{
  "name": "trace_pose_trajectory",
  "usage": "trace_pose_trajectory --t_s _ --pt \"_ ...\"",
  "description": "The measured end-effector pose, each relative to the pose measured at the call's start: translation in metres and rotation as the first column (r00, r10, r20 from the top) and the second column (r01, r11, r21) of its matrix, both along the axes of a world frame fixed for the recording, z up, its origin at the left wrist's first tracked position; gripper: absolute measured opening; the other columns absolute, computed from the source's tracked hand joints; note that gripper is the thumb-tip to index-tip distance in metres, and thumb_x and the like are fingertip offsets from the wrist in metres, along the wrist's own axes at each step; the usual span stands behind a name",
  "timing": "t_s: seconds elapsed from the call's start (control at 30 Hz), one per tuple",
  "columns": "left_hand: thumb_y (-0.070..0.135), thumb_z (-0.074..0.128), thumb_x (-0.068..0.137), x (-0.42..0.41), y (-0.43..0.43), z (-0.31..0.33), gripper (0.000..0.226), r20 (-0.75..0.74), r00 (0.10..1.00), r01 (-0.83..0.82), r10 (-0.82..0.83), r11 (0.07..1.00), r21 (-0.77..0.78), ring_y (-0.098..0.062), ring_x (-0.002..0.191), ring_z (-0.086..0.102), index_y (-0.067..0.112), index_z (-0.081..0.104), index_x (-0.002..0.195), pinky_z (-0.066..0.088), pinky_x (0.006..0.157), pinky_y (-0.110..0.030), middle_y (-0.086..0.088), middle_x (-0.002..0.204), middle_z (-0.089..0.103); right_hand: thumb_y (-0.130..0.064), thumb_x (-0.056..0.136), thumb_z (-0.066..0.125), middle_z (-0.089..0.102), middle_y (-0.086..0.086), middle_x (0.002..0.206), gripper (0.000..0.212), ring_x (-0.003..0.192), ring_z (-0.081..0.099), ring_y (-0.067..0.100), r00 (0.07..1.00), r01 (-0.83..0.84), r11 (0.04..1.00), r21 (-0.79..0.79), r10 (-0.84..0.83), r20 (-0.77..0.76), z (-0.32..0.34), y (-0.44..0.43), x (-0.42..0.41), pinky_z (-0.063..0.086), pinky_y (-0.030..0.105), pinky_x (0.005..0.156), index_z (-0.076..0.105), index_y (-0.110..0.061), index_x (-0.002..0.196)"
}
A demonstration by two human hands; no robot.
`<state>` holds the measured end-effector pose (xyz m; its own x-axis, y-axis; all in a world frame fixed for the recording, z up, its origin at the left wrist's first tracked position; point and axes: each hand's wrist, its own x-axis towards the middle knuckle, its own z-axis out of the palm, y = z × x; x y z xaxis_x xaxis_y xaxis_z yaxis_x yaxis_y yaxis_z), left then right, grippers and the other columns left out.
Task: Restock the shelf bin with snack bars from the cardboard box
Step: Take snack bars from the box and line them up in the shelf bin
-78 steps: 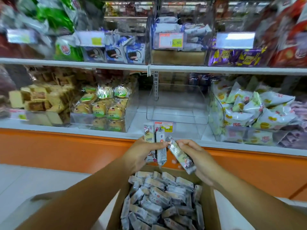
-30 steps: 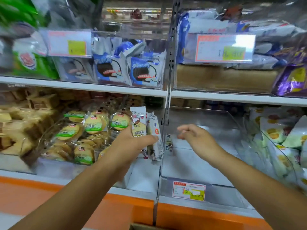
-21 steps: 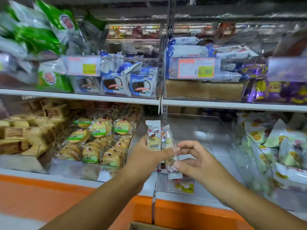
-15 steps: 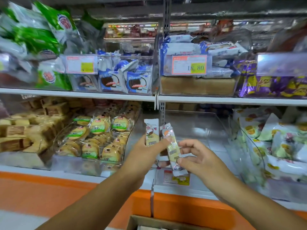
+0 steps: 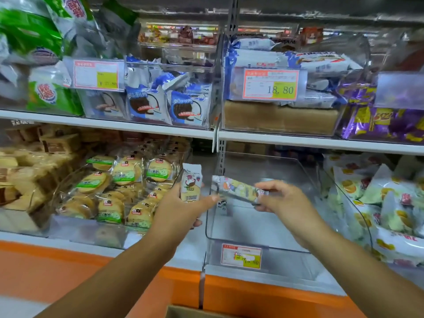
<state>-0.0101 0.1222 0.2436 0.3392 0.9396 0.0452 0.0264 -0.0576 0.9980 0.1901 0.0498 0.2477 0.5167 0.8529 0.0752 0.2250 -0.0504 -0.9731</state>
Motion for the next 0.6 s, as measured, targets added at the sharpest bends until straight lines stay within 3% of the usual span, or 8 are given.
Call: trace_pose_trajectory --t_s 0.1,0.2,0.3,0.37,0.43,0.5,0.57,0.6 --pt "0.024 0.081 0.078 0.001 0.011 -0.011 0.034 -0.037 0.999 -0.019 0.018 1.000 -0.024 -0.012 0.072 0.060 0.023 0.063 0.108 0.049 0.055 -0.022 0.003 0.087 0.068 0.004 0.086 0.062 0.068 0.011 0.092 0.017 0.062 0.064 0.017 0.989 0.112 0.992 -0.052 -0.116 -0.087 -0.024 0.042 0.028 0.058 0.023 0.064 0.066 -0.004 0.101" --pt "0.021 0.080 0.080 0.003 0.022 -0.022 0.027 -0.078 0.997 0.000 -0.005 0.998 -0.058 -0.013 0.074 0.061 0.022 0.065 0.103 0.050 0.055 -0.021 -0.001 0.092 0.070 0.005 0.086 0.062 0.061 0.009 0.078 0.005 0.062 0.060 0.018 0.986 0.160 0.977 -0.141 -0.166 -0.034 -0.044 0.071 0.046 0.055 0.020 0.058 0.063 0.000 0.088" --pt "0.017 0.077 0.082 0.006 0.028 -0.031 0.018 -0.052 0.997 0.052 -0.059 0.991 -0.125 -0.014 0.063 0.058 0.018 0.068 0.098 0.050 0.053 -0.022 -0.006 0.077 0.067 0.005 0.084 0.066 0.058 0.014 0.074 0.021 0.068 0.059 0.025 0.996 0.088 0.947 -0.308 -0.075 0.053 -0.060 0.093 0.052 0.058 0.035 0.072 0.057 -0.008 0.070" --pt "0.015 0.075 0.084 0.008 0.028 -0.033 0.014 -0.021 0.997 0.074 -0.078 0.984 -0.165 -0.011 0.054 0.056 0.017 0.069 0.096 0.047 0.048 -0.020 -0.004 0.066 0.062 0.001 0.083 0.069 0.061 0.016 0.085 0.015 0.077 0.062 0.030 0.996 0.020 0.920 -0.391 0.017 0.090 -0.069 0.103 0.048 0.057 0.047 0.083 0.059 -0.010 0.086" --pt "0.012 0.075 0.084 0.008 0.027 -0.034 0.015 0.025 0.996 0.090 -0.087 0.977 -0.194 -0.010 0.050 0.054 0.022 0.068 0.093 0.046 0.046 -0.020 -0.003 0.064 0.061 -0.004 0.083 0.070 0.065 0.018 0.097 0.030 0.080 0.067 0.031 0.982 -0.011 0.897 -0.443 0.092 0.162 -0.078 0.113 0.047 0.057 0.047 0.083 0.057 -0.017 0.105" --pt "0.013 0.076 0.083 0.007 0.028 -0.035 0.018 0.042 0.994 0.107 -0.100 0.975 -0.194 -0.013 0.054 0.055 0.024 0.068 0.094 0.047 0.050 -0.024 -0.004 0.068 0.063 -0.002 0.084 0.069 0.065 0.019 0.101 0.035 0.070 0.067 0.024 0.983 -0.028 0.898 -0.440 0.104 0.150 -0.082 0.118 0.045 0.061 0.037 0.067 0.057 -0.019 0.113" --pt "0.017 0.076 0.082 0.005 0.029 -0.035 0.019 0.031 0.993 0.122 -0.118 0.973 -0.196 -0.014 0.058 0.056 0.020 0.069 0.100 0.048 0.053 -0.026 -0.007 0.073 0.065 0.000 0.086 0.066 0.062 0.015 0.097 0.046 0.057 0.061 0.015 0.992 -0.022 0.905 -0.425 0.074 0.106 -0.085 0.121 0.043 0.054 0.024 0.047 0.054 -0.019 0.126" --pt "0.018 0.076 0.082 0.004 0.029 -0.035 0.020 0.025 0.992 0.124 -0.121 0.971 -0.204 -0.014 0.059 0.056 0.019 0.069 0.102 0.048 0.053 -0.025 -0.007 0.073 0.065 -0.003 0.087 0.066 0.062 0.013 0.093 0.049 0.057 0.059 0.013 0.988 -0.007 0.905 -0.425 0.073 0.139 -0.089 0.122 0.044 0.051 0.023 0.046 0.052 -0.023 0.130"
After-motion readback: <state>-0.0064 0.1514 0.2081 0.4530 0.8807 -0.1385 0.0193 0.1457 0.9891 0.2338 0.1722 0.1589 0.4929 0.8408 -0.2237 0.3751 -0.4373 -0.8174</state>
